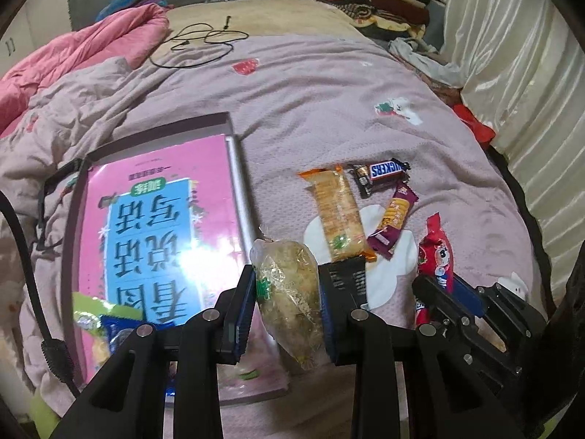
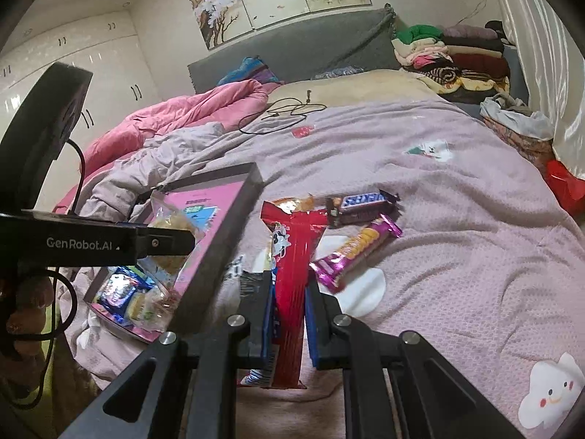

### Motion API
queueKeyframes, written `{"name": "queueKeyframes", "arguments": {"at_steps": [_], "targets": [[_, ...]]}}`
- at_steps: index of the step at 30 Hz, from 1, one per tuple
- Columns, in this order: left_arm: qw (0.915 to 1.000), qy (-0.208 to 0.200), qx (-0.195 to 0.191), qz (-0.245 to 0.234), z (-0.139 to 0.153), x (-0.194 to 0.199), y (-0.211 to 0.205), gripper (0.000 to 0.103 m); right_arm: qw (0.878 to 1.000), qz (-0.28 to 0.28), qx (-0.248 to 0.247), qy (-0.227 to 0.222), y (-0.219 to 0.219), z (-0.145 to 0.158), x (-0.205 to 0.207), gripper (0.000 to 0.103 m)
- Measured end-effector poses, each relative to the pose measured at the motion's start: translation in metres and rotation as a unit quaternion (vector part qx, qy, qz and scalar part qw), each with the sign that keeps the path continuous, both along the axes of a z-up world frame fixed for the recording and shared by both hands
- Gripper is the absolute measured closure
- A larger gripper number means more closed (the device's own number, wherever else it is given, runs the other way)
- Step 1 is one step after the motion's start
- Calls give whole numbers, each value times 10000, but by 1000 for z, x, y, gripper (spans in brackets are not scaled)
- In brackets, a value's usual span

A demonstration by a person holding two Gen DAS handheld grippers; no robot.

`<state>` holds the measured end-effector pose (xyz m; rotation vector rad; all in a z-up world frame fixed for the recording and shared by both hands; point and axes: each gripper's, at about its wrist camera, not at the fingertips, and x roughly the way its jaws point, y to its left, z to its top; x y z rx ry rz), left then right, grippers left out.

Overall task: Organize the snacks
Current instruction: 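Grasp the clear bread bag with the left tool while the right grasps the red stick packet, then carry the clear bag with the left tool while the right carries the red packet over the tray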

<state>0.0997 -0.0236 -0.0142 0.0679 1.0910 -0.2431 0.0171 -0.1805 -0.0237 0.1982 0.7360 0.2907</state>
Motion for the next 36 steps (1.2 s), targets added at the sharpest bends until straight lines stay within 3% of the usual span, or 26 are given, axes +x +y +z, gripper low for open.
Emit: {"name": "queueKeyframes", "arguments": {"at_steps": [19, 36], "targets": [[9967, -356, -63, 721, 35, -30, 106, 70, 9972, 693, -60, -286, 80, 43, -16, 88], [9914, -341, 69, 1259, 31, -44, 170, 70, 9938, 1068, -130, -295, 126, 53, -12, 88]]}}
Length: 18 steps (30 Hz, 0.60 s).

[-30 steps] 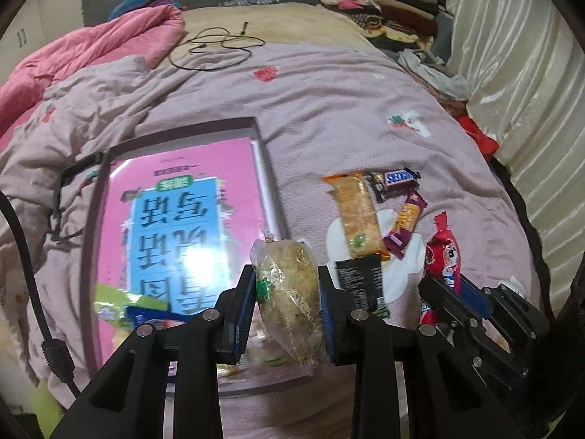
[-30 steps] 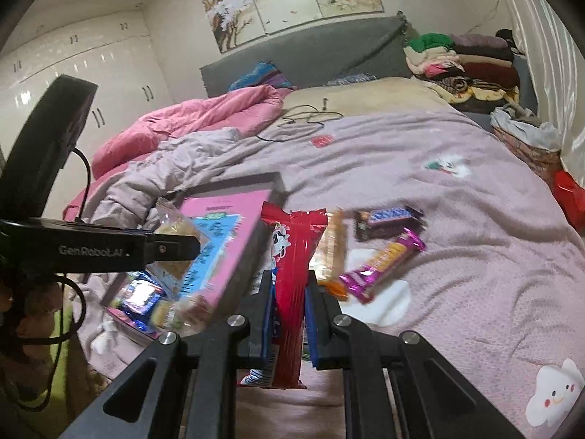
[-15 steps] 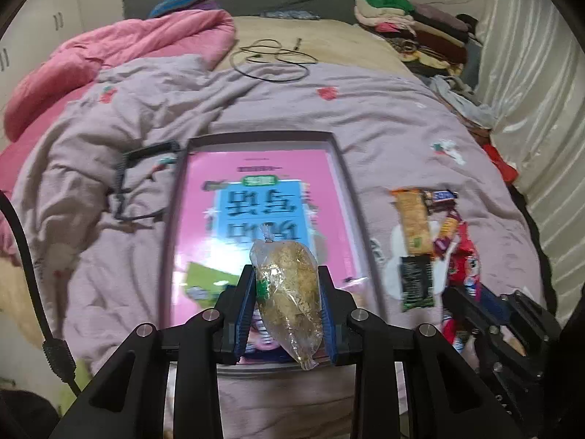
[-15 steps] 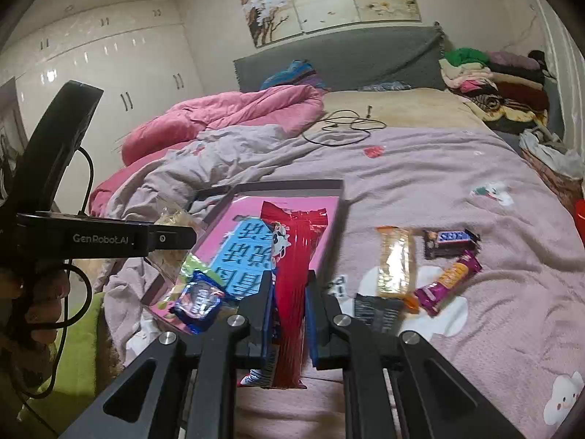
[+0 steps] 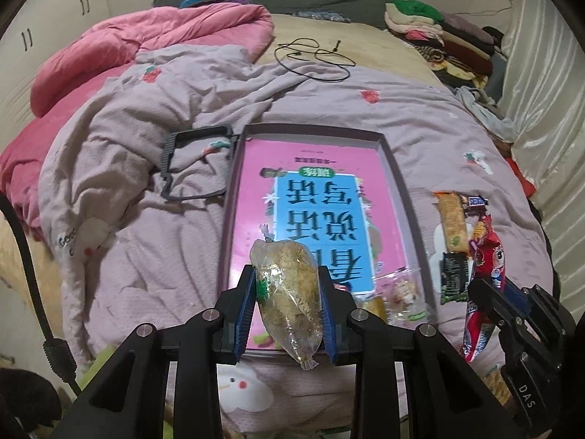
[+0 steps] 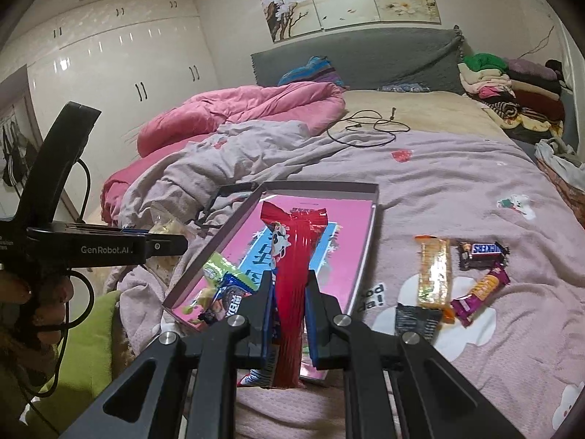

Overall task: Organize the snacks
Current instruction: 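Carry the clear bag with the left tool while the right carries the red packet over the tray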

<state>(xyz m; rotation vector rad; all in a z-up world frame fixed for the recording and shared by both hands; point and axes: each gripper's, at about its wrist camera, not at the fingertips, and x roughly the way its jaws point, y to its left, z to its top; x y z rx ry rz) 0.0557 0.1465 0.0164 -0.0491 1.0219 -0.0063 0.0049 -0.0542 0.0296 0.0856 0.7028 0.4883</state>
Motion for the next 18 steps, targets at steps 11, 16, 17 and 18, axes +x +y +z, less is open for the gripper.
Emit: {"name": "queueKeyframes", "arguments": {"at_steps": [11, 16, 17, 18], "targets": [[9999, 117, 26, 39, -18, 0, 12, 70, 9999, 77, -90, 125, 13, -11, 6, 88], [9998, 178, 94, 50, -29, 2, 15, 70, 9996, 96, -166, 190, 19, -18, 9, 88], [9997, 195, 95, 59, -31, 3, 16, 70, 9996, 100, -180, 204, 20, -20, 10, 88], [9997, 212, 97, 61, -32, 4, 16, 70, 9995, 103, -196, 221, 21, -22, 11, 88]]}}
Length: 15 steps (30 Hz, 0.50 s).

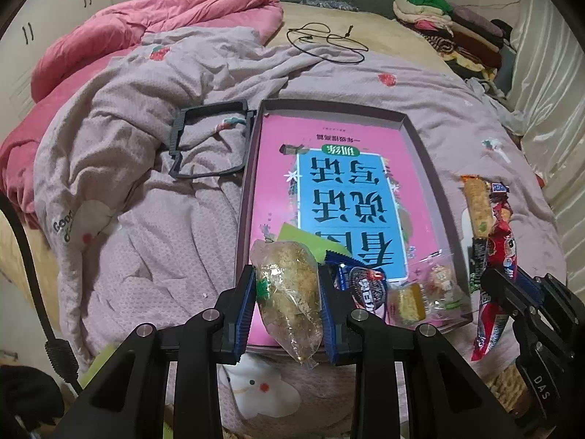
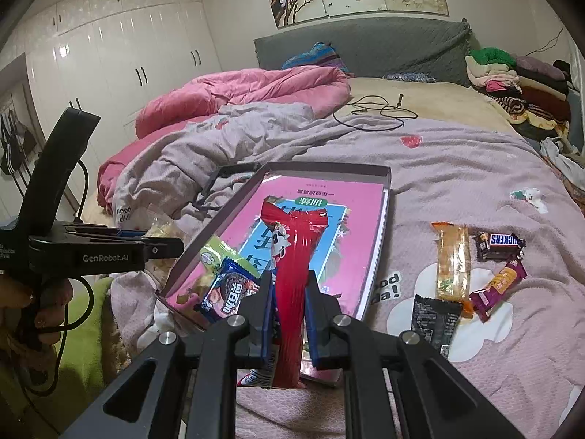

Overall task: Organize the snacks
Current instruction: 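Carry the clear bag with the left tool while the right carries the red packet over the tray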

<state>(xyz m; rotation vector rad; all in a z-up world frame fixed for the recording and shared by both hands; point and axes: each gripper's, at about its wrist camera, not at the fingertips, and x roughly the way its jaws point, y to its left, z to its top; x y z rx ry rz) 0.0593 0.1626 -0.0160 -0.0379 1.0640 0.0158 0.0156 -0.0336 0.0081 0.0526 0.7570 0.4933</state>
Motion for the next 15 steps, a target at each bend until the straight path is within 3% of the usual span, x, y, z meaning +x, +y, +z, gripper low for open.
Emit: {"name": "queueKeyframes", "arguments": {"at_steps": [15], "targets": [[9991, -11, 239, -357, -15, 17, -28, 70, 9997, 2, -68, 237, 8, -23, 15, 88]]}}
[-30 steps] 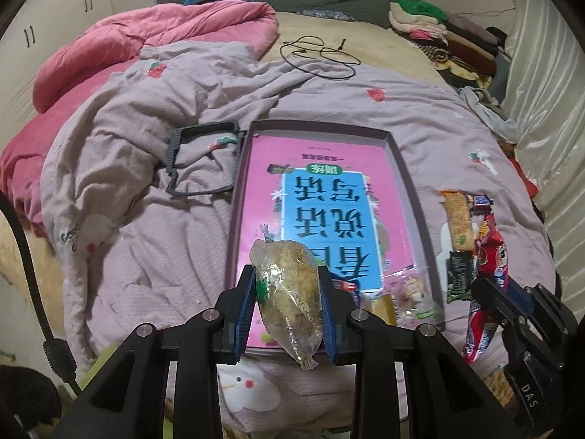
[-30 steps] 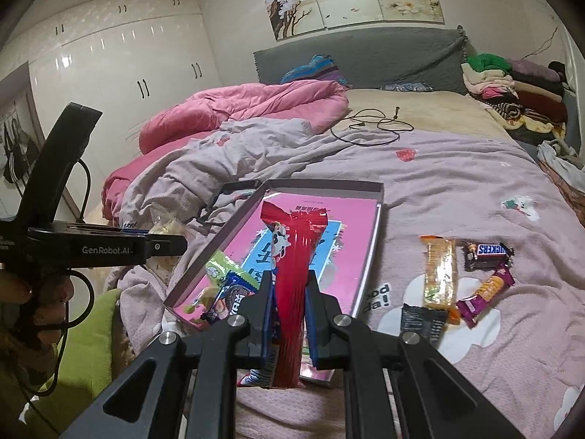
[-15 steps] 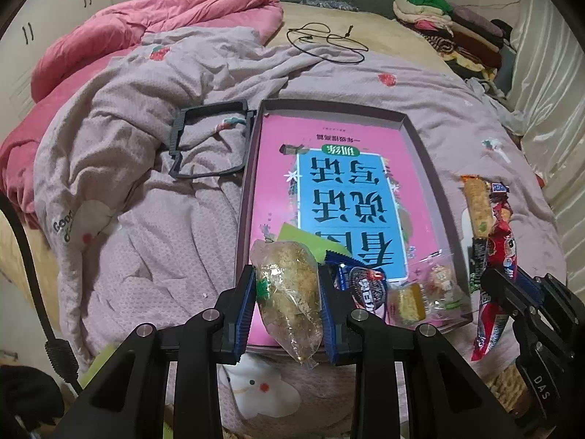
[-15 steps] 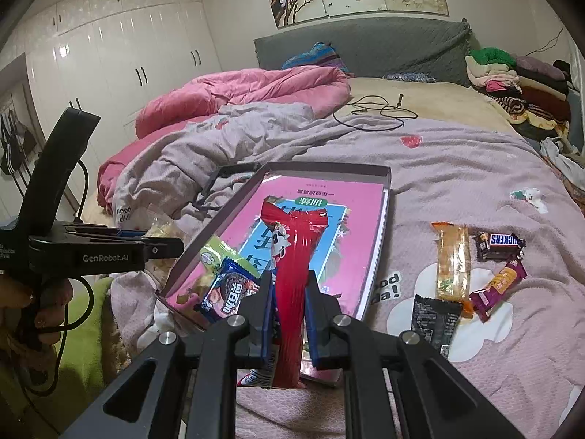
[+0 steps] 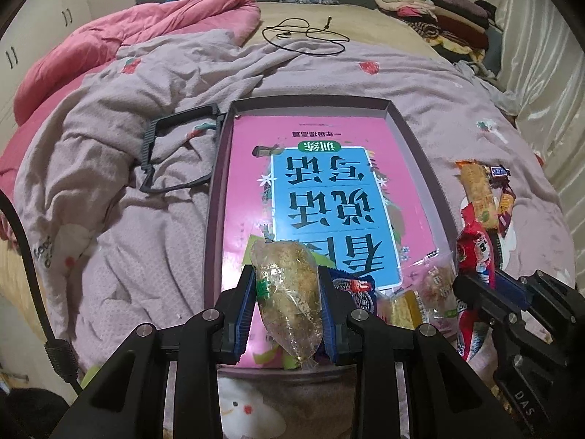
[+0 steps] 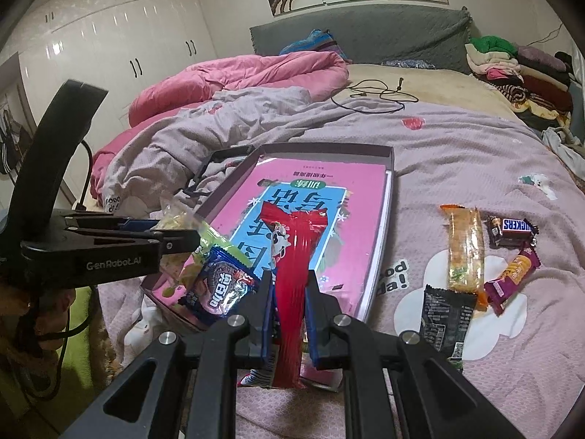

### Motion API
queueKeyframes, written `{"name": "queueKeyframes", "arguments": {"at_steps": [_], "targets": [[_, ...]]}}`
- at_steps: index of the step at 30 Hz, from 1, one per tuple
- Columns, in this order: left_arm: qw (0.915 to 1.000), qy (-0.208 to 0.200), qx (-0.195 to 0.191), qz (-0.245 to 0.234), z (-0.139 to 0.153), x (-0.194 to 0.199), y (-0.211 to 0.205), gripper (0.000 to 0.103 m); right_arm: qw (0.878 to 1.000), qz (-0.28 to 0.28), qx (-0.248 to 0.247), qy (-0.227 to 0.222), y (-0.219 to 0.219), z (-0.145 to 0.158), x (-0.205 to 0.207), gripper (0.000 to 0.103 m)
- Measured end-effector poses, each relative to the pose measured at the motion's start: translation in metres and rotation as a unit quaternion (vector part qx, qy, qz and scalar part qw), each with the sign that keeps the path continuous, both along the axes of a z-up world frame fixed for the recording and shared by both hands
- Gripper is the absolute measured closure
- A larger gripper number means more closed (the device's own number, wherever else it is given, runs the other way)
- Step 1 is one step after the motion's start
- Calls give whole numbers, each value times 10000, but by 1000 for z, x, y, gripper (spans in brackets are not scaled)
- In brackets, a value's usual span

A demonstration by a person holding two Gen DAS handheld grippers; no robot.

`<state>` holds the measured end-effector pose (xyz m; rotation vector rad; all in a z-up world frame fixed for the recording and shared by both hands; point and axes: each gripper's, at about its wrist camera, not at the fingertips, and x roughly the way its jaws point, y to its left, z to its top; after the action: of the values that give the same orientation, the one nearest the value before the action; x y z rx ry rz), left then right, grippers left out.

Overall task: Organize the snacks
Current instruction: 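Carry the clear bag with the left tool while the right carries the red packet over the tray, then lower and release the clear bag with the left tool while the right releases the red packet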

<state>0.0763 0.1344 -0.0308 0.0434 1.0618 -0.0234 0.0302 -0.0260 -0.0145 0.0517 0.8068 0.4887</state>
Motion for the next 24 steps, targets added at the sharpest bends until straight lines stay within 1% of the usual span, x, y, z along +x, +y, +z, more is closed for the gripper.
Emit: {"name": "queueKeyframes", "arguments": {"at_steps": [15, 24], "targets": [[9999, 68, 5, -78, -13, 12, -10, 70, 9998, 100, -169, -37, 12, -7, 12, 88], [9999, 85, 12, -81, -15, 16, -10, 70, 9990, 217, -340, 213, 28, -17, 22, 88]]}}
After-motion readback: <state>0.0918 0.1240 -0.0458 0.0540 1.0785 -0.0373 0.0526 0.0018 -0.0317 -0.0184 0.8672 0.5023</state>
